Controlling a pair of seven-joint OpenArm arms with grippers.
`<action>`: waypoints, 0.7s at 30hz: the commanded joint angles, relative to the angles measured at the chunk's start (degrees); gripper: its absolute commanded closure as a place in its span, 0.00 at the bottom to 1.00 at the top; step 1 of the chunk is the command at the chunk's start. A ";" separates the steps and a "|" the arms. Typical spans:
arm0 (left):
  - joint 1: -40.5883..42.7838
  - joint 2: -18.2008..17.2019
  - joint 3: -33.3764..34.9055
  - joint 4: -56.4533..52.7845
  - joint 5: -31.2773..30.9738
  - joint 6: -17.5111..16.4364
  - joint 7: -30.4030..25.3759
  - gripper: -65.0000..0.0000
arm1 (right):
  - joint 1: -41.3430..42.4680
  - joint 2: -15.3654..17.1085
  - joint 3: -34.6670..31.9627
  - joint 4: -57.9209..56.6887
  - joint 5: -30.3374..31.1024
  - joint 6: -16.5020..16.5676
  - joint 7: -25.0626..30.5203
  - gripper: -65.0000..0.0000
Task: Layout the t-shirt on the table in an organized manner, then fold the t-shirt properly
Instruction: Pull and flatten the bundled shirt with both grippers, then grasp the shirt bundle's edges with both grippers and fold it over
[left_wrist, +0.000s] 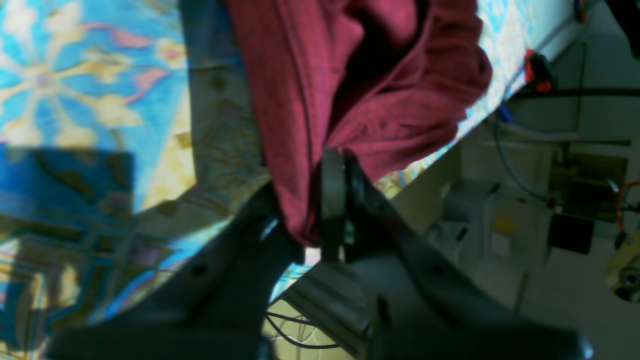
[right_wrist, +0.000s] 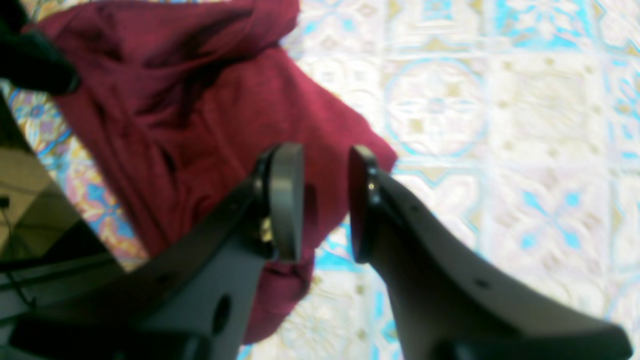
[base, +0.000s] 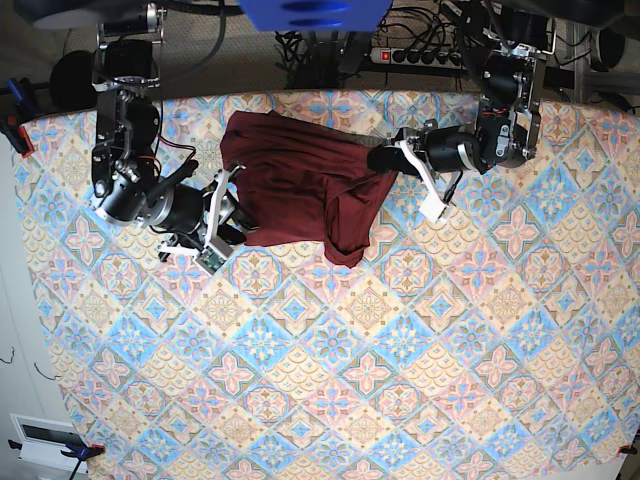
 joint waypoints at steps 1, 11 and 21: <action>-0.76 -0.26 -0.14 -0.64 -1.04 -0.13 -0.29 1.00 | 0.80 0.31 -0.77 0.75 0.92 0.14 1.21 0.77; -0.49 -0.35 -0.22 -5.04 -0.95 0.22 -0.38 1.00 | 7.31 0.22 -10.44 -5.41 -13.58 0.14 4.20 0.77; -0.76 0.71 -0.14 -5.04 -0.95 0.22 -0.38 1.00 | 11.79 -0.04 -11.93 -10.68 -16.75 0.14 4.20 0.77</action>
